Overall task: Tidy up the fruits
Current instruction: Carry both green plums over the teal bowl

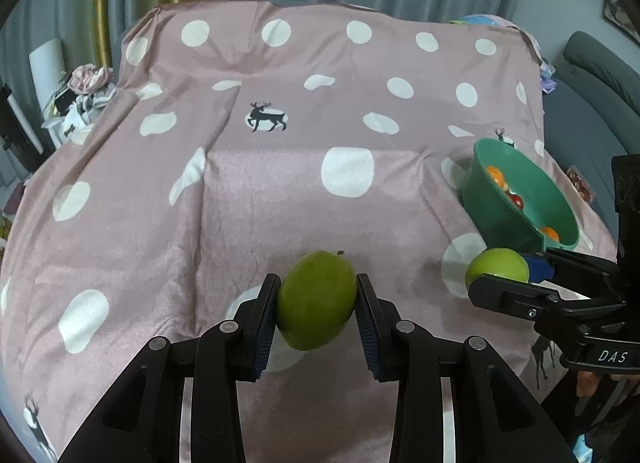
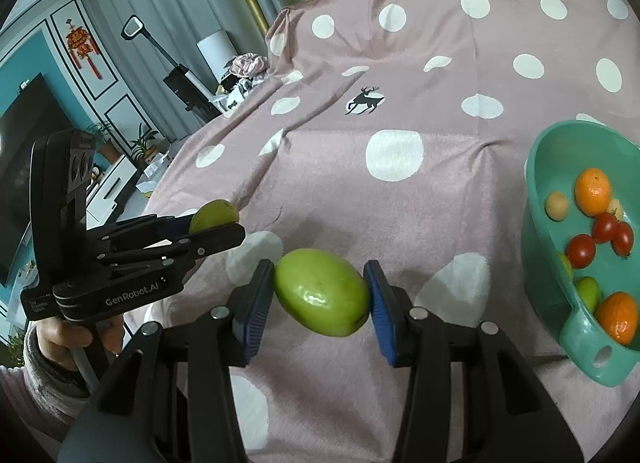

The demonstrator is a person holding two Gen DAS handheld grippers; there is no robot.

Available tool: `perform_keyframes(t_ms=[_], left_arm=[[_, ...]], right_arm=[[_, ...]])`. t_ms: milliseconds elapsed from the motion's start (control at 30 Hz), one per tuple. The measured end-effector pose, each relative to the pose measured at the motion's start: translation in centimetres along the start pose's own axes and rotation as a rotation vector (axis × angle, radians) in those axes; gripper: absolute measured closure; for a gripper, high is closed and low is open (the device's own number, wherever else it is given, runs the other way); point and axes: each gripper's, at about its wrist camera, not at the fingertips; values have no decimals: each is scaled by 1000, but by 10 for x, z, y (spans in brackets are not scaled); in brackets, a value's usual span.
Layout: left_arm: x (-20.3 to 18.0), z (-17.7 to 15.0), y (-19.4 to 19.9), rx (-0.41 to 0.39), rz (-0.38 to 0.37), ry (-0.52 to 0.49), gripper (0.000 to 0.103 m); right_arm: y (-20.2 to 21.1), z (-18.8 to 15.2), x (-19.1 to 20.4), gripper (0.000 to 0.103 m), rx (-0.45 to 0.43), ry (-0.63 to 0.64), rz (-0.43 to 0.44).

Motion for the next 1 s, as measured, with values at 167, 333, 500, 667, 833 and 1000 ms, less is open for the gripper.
perform_keyframes(t_ms=[167,333,500,667,833,1000], left_arm=[[-9,2,5,-12,4,-13,66],[-19,5,9,-22,2,-34,66],[-32,8,13,-27,0,-59,66],[-43,13,15,-34,1,-82,66],[-53,16,15,-37,0,-102,66],[-66,16,12,-31,-6,-128,66]], right_arm=[[14,-1,-1,57,-35,-2,5],[28,-1,-4,57,-69,-6,3],[39,-3,-7,57,-94,-11,1],[50,-4,-14,57,-120,-16,-23],[60,-5,-23,57,-148,-30,-39],[70,-8,-30,57,-170,-43,-45]])
Point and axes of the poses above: each gripper's, at about its wrist camera, not at the fingertips, and y roughly against the way its jaws point, x to its left, z to its top
